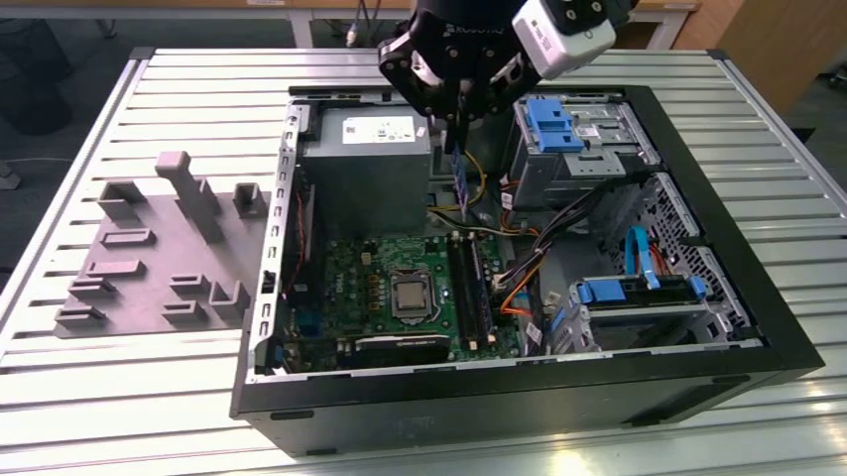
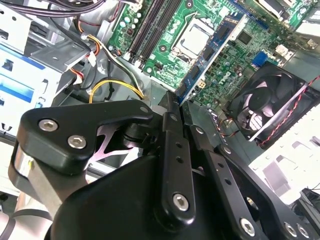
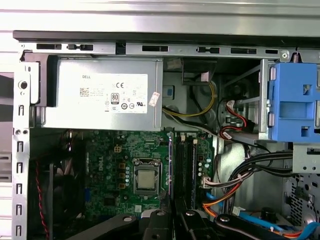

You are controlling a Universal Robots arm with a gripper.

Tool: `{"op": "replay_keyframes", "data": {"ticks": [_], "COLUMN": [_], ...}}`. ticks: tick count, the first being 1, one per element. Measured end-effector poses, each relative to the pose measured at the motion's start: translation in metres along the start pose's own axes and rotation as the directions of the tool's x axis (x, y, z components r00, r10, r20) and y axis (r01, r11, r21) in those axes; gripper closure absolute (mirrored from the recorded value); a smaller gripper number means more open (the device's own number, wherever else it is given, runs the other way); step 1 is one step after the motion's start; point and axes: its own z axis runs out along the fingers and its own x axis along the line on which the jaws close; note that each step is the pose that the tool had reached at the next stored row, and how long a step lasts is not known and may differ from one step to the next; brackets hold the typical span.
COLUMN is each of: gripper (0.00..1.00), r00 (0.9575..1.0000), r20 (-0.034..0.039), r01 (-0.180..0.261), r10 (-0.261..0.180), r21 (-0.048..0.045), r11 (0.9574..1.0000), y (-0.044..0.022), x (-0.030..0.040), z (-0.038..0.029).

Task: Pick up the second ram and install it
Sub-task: 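Insert the second ram into the second slot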

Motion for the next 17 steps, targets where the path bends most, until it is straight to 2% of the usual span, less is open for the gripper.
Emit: {"op": "replay_keyframes", "data": {"ticks": [8, 17], "gripper": [0.86, 0.86], "r00": [1.0, 1.0], "r20": [0.0005, 0.0014], "r01": [0.007, 0.008], "r10": [-0.007, -0.008], "r21": [0.0002, 0.0002], "r11": [1.0, 1.0], "y": [0.0, 0.0], "x": [-0.0008, -0.0008], "z": [0.0063, 0.0079]}}
